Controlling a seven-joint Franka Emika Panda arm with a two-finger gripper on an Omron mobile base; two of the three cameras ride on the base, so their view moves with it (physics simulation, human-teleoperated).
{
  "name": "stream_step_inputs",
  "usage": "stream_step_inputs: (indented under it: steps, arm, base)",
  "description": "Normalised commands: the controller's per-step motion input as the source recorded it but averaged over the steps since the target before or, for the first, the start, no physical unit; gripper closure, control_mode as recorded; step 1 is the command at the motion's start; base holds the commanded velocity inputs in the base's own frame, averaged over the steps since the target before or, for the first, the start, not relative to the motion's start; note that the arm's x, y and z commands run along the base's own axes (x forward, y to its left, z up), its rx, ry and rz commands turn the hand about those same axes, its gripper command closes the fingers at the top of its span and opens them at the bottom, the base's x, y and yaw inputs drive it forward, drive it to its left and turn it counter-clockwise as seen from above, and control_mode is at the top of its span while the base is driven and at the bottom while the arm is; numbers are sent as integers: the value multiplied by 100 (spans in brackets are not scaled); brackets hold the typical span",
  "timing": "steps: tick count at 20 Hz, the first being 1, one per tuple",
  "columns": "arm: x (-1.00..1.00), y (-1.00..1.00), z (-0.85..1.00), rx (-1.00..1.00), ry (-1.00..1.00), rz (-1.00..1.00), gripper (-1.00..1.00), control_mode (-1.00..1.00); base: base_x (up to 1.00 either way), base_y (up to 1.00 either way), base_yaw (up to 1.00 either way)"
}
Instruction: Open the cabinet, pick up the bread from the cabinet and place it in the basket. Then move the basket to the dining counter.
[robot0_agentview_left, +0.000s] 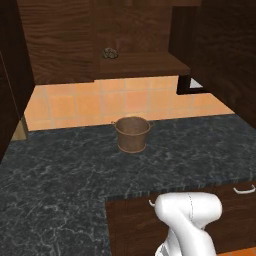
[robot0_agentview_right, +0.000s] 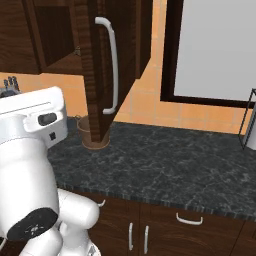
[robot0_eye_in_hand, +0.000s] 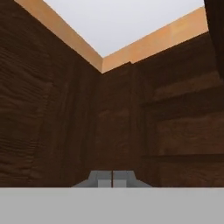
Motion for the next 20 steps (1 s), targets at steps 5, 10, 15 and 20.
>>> stream_step_inputs:
  steps: [5, 10, 15, 20]
  arm:
    - [75, 100, -25, -11, 0, -11, 100, -100]
    - [99, 100, -13, -6, 5, -17, 100, -100]
    - [100, 63, -3, 0, 28, -8, 100, -100]
    - [98, 0, -3, 3, 35, 0, 100, -100]
  base:
    - [0, 0, 0]
    - [0, 0, 0]
    - [0, 0, 0]
    - [0, 0, 0]
